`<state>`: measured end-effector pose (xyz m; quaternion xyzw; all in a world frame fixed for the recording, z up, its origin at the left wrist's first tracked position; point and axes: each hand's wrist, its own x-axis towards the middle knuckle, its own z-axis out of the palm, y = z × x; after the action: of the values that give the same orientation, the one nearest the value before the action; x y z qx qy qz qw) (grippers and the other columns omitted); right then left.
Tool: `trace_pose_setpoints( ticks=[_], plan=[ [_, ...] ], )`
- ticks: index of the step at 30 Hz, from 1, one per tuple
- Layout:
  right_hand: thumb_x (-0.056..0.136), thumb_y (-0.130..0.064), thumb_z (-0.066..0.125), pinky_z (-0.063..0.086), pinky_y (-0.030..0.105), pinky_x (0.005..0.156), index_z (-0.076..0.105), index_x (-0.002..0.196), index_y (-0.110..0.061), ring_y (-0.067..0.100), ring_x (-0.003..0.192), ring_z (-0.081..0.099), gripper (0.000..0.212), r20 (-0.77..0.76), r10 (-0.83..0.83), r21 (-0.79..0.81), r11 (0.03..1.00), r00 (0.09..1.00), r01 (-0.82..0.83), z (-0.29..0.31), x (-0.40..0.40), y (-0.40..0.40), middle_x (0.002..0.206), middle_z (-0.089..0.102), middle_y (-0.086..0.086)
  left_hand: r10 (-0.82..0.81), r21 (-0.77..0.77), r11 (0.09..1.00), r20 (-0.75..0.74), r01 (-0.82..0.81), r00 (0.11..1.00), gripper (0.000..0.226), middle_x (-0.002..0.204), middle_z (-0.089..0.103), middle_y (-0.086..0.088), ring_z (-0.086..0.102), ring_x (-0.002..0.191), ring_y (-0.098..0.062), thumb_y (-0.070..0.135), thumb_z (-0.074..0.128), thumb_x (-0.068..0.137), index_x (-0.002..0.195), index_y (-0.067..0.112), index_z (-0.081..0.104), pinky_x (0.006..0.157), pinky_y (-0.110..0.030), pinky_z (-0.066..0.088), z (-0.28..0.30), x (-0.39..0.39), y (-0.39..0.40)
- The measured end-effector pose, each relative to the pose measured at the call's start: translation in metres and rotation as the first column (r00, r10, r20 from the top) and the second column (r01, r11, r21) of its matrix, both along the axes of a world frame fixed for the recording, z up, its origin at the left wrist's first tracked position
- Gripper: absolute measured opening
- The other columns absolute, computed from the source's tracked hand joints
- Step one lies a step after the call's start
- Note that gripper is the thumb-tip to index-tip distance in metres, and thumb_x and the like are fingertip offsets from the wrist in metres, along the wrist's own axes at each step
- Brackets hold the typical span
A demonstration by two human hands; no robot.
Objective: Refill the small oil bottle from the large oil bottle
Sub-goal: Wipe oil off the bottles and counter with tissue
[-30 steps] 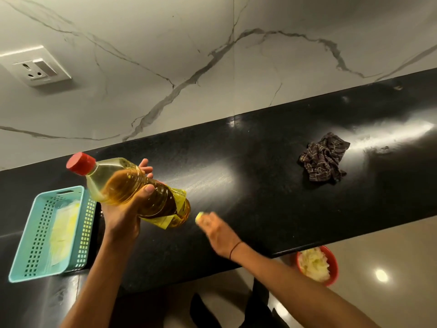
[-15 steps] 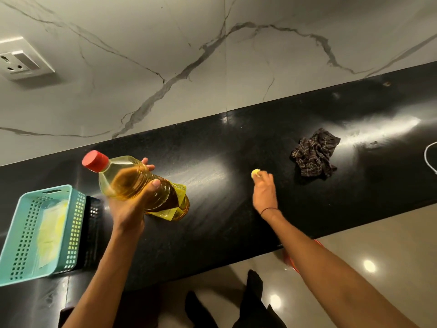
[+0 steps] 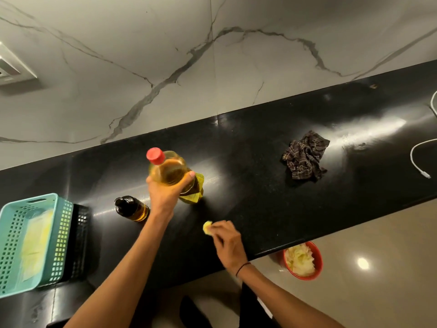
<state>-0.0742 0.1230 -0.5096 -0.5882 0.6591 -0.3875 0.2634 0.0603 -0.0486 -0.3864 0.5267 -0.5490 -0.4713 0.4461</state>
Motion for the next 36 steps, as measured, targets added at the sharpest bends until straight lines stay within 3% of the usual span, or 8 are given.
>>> trace_pose_setpoints(
  ticks=[3,6,10,18,23,28,32,36],
  plan=[
    [0.093,-0.002,0.069,0.060,0.034,0.086,0.078,0.106,-0.011,0.011,0.098,0.069,0.018,0.290,-0.316,0.118,0.949,0.903,0.294,0.015,-0.035,-0.009,0.104,0.071,-0.002,-0.017,0.060,0.998,0.039,0.015,0.999,0.043,0.091,0.078,0.013,0.074,0.089,0.006,0.011,0.099,0.069,0.099,0.029,0.073,0.085,-0.017,0.056,-0.017,-0.032,-0.009],
    [0.092,-0.002,0.071,0.061,0.031,0.080,0.079,0.099,-0.016,0.012,0.092,0.072,0.017,0.463,-0.468,0.227,0.883,0.753,0.410,0.030,-0.061,-0.014,0.095,0.075,-0.004,-0.062,0.093,0.994,0.052,0.057,0.997,0.045,0.093,0.078,0.007,0.075,0.083,0.004,0.010,0.101,0.066,0.099,0.023,0.074,0.076,-0.011,0.056,-0.031,-0.059,-0.016],
    [0.092,0.000,0.071,0.060,0.024,0.079,0.079,0.095,-0.019,0.013,0.093,0.074,0.020,0.558,-0.505,0.270,0.861,0.659,0.431,0.037,-0.076,-0.004,0.095,0.078,-0.002,-0.112,0.101,0.989,0.075,0.104,0.991,0.057,0.103,0.077,0.008,0.074,0.093,0.004,0.019,0.102,0.066,0.114,0.019,0.071,0.078,-0.009,0.057,-0.041,-0.079,-0.029],
    [0.095,0.002,0.065,0.060,0.043,0.092,0.076,0.102,-0.009,0.023,0.104,0.074,0.018,0.673,-0.571,0.401,0.816,0.470,0.417,0.030,-0.070,0.015,0.103,0.077,0.005,-0.167,0.108,0.982,0.132,0.154,0.977,0.062,0.109,0.077,0.009,0.074,0.100,0.001,0.027,0.102,0.067,0.120,0.022,0.070,0.093,-0.026,0.063,-0.049,-0.084,-0.041],
    [0.098,-0.001,0.060,0.060,0.038,0.082,0.075,0.104,-0.013,0.024,0.105,0.074,0.020,0.771,-0.570,0.487,0.815,0.285,0.314,0.036,-0.061,0.007,0.110,0.077,0.006,-0.201,0.049,0.980,0.194,0.195,0.960,0.097,0.144,0.056,-0.003,0.057,0.134,-0.018,0.027,0.102,0.068,0.147,0.019,0.046,0.114,-0.034,0.048,-0.038,-0.056,-0.027],
    [0.101,-0.006,0.057,0.057,0.040,0.081,0.076,0.101,-0.014,0.025,0.104,0.069,0.021,0.785,-0.597,0.556,0.796,0.164,0.239,0.039,-0.043,-0.001,0.114,0.074,0.011,-0.051,0.010,0.999,0.252,0.050,0.966,0.076,0.142,0.059,0.015,0.058,0.129,0.000,0.041,0.093,0.079,0.143,0.034,0.053,0.103,-0.012,0.045,-0.052,0.009,0.034],
    [0.100,-0.014,0.060,0.055,0.038,0.078,0.073,0.110,-0.012,0.025,0.101,0.067,0.017,0.777,-0.616,0.598,0.787,0.134,0.152,0.038,-0.013,-0.008,0.115,0.073,0.013,0.151,0.035,0.985,0.287,-0.168,0.946,0.045,0.114,0.071,0.013,0.072,0.088,-0.007,0.039,0.092,0.079,0.115,0.042,0.065,0.077,-0.018,0.056,-0.078,0.078,0.089],
    [0.097,-0.007,0.063,0.056,0.038,0.079,0.069,0.119,-0.008,0.028,0.104,0.067,0.023,0.774,-0.611,0.603,0.791,0.167,0.101,0.037,0.018,-0.013,0.121,0.070,0.018,0.479,0.111,0.841,0.305,-0.530,0.823,0.051,0.110,0.071,0.000,0.068,0.074,-0.009,0.036,0.096,0.076,0.111,0.043,0.059,0.070,-0.017,0.056,-0.087,0.126,0.096]
  ],
)
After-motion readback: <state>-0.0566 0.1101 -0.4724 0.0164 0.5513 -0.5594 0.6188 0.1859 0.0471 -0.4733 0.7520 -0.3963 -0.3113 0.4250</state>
